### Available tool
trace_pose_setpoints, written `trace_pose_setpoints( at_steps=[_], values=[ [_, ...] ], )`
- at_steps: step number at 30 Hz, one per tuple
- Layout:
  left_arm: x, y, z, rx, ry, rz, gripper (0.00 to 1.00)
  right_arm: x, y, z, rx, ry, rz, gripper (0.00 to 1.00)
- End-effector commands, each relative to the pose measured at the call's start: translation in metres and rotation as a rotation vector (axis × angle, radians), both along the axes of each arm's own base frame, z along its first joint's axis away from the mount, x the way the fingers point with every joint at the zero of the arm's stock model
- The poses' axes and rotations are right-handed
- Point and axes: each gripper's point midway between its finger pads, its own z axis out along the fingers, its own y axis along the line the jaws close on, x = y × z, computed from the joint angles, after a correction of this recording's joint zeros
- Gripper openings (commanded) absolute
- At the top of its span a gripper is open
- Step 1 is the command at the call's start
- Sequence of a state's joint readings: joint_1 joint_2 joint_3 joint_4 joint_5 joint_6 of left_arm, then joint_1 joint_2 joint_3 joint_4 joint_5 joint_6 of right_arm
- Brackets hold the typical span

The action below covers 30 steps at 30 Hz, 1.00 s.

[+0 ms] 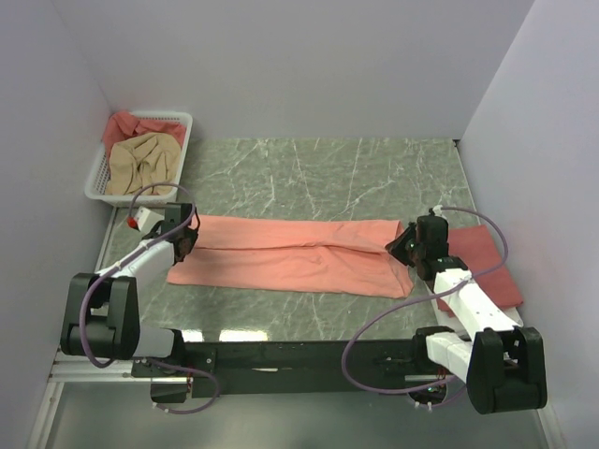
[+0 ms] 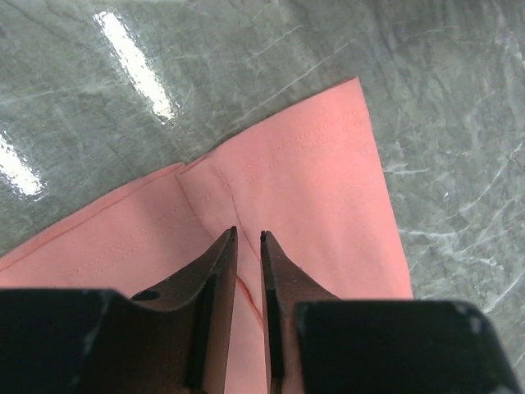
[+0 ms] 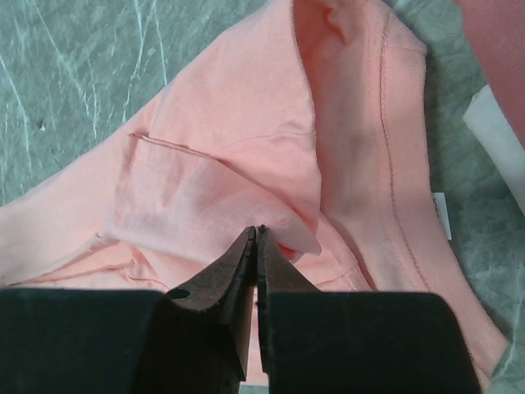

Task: Fold and stack the t-shirts
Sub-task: Fold the tshirt

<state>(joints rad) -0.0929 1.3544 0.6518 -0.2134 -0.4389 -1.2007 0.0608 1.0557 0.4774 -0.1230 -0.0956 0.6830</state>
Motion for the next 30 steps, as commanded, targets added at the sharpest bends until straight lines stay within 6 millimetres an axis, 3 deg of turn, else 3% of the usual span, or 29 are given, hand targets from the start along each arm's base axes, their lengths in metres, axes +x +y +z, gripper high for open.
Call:
trace_pose_setpoints(
  at_steps=[1, 4, 9, 11, 13, 15, 16, 17, 18, 19, 20, 21, 23, 24, 25, 30],
  values=[
    [0.013, -0.005, 0.014, -0.018, -0.051, -0.010, 0.23, -0.005, 0.000, 0.005, 0.000, -0.027, 0.012, 0.09],
    [0.017, -0.009, 0.017, -0.029, -0.063, -0.034, 0.23, -0.012, 0.004, 0.003, 0.024, -0.020, 0.026, 0.10],
    [0.026, -0.026, 0.032, -0.077, -0.102, -0.122, 0.26, -0.026, 0.008, 0.001, 0.049, -0.014, 0.042, 0.40],
    [0.026, -0.042, 0.039, -0.127, -0.117, -0.195, 0.31, -0.027, 0.006, 0.010, 0.037, -0.045, 0.045, 0.48],
    [0.026, -0.060, 0.056, -0.187, -0.147, -0.270, 0.33, -0.025, 0.008, 0.019, 0.032, -0.068, 0.061, 0.50],
    [0.021, -0.076, 0.076, -0.216, -0.179, -0.336, 0.34, -0.013, 0.013, 0.037, 0.038, -0.105, 0.084, 0.50],
    [0.019, -0.080, 0.083, -0.219, -0.186, -0.362, 0.35, -0.008, 0.015, 0.032, 0.031, -0.066, 0.087, 0.50],
    [0.015, -0.089, 0.089, -0.233, -0.191, -0.403, 0.35, 0.005, 0.028, 0.051, 0.018, -0.096, 0.129, 0.50],
    [0.013, -0.091, 0.104, -0.228, -0.210, -0.430, 0.36, 0.010, 0.033, 0.053, -0.007, -0.079, 0.144, 0.49],
    [0.009, -0.094, 0.109, -0.211, -0.204, -0.465, 0.37, 0.018, 0.033, 0.038, -0.061, -0.013, 0.134, 0.49],
    [0.007, -0.096, 0.115, -0.205, -0.207, -0.494, 0.39, 0.035, 0.040, 0.057, -0.100, -0.044, 0.142, 0.49],
    [0.009, -0.097, 0.133, -0.183, -0.238, -0.516, 0.40, 0.039, 0.052, 0.056, -0.133, -0.028, 0.169, 0.49],
    [0.002, -0.095, 0.139, -0.128, -0.203, -0.580, 0.41, 0.051, 0.057, 0.045, -0.192, 0.024, 0.153, 0.49],
    [0.001, -0.096, 0.153, -0.115, -0.217, -0.603, 0.41, 0.049, 0.064, 0.040, -0.205, 0.041, 0.169, 0.47],
    [-0.002, -0.095, 0.154, -0.082, -0.199, -0.635, 0.41, 0.051, 0.061, 0.031, -0.234, 0.065, 0.141, 0.47],
    [-0.015, -0.095, 0.165, -0.038, -0.218, -0.706, 0.41, 0.031, 0.067, -0.003, -0.269, 0.137, 0.128, 0.45]
  ],
)
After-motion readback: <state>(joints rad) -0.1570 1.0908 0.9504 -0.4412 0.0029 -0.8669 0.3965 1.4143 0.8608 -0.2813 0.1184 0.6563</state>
